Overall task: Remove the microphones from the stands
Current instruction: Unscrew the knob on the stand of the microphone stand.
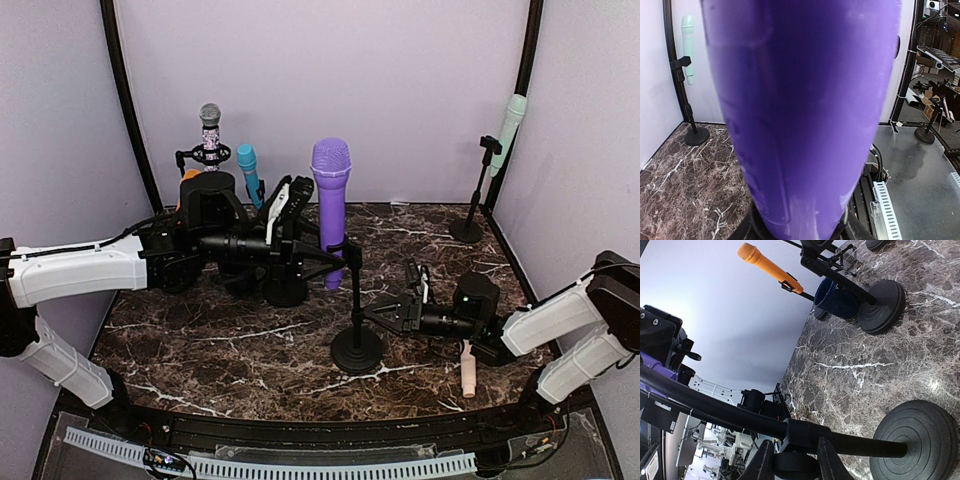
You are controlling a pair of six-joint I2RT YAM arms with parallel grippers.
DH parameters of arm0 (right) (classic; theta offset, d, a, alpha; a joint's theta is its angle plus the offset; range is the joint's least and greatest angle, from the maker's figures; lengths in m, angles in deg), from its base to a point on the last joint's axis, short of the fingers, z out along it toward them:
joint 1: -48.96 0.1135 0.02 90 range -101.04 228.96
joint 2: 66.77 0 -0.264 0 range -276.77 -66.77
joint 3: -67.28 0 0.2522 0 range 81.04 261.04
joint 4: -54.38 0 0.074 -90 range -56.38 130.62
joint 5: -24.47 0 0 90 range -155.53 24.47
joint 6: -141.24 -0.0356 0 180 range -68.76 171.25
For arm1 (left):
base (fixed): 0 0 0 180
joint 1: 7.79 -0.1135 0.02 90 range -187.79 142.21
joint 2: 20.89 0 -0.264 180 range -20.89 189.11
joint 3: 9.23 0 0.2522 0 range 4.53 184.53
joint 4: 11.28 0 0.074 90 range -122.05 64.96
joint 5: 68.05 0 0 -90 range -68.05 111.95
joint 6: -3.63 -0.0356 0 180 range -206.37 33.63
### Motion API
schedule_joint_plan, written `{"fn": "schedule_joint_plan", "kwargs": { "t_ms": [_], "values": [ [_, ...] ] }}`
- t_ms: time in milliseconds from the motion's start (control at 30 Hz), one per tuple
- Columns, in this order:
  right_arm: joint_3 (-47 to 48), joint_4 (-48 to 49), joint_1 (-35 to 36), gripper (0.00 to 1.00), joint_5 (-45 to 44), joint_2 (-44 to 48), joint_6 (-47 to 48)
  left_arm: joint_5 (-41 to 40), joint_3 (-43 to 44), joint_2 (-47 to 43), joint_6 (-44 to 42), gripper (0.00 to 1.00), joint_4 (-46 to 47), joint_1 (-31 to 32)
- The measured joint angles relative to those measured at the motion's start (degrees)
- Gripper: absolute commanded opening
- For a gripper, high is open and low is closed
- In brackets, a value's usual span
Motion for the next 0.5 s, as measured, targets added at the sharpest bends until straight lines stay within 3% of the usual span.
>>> {"fn": "schedule_joint_plan", "kwargs": {
  "t_ms": [500],
  "values": [
    [-1.8, 3.6, 0.1, 0.13, 2.1, -0.4, 5.6, 1.4, 0.0, 0.2, 0.2, 0.00, 0.0, 0.0]
  ]
}}
